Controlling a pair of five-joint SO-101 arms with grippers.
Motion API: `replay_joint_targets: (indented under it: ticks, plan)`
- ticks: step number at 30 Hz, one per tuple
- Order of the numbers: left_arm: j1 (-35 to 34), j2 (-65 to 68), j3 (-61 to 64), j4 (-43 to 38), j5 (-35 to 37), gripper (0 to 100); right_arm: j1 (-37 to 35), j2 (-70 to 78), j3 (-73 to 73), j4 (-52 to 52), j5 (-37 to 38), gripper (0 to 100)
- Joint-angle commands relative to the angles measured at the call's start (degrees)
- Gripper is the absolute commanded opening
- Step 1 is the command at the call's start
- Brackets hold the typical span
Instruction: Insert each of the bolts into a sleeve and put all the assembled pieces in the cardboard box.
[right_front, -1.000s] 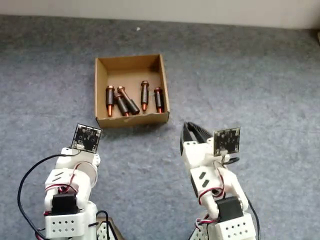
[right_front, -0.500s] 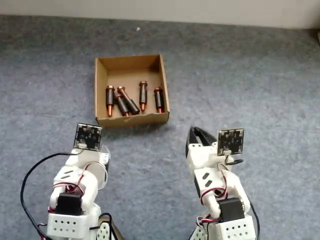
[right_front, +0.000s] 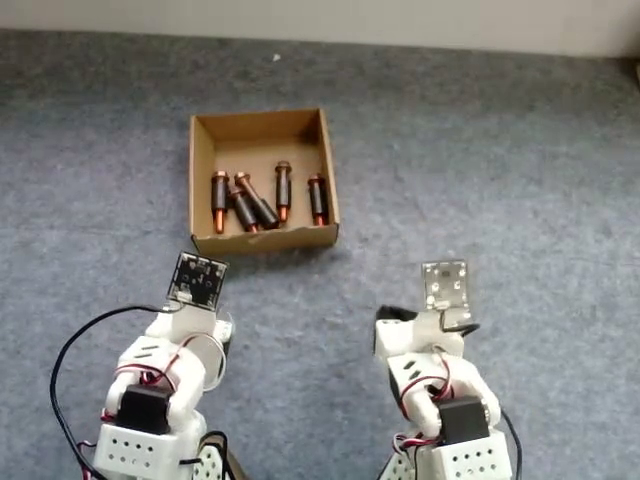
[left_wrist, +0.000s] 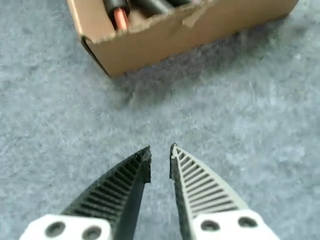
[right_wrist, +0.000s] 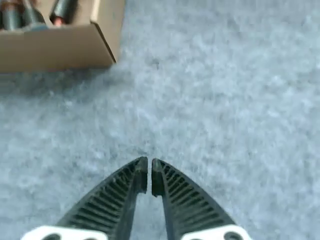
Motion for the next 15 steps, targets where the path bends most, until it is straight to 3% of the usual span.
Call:
replay_joint_targets:
  ticks: [1, 6, 15]
  plan:
    - [0.8, -0.3, 1.1, 4.8, 0.4, 10, 1.0, -0.8, 8.8, 5.2, -0.3, 0.5]
    - [0.6, -0.3, 1.1, 9.8, 0.5, 10, 1.0, -0.8, 8.8, 11.0, -0.3, 0.5]
    - [0.6, -0.3, 1.1, 10.0, 0.6, 10, 1.0, -0.8, 8.8, 11.1, -0.3, 0.5]
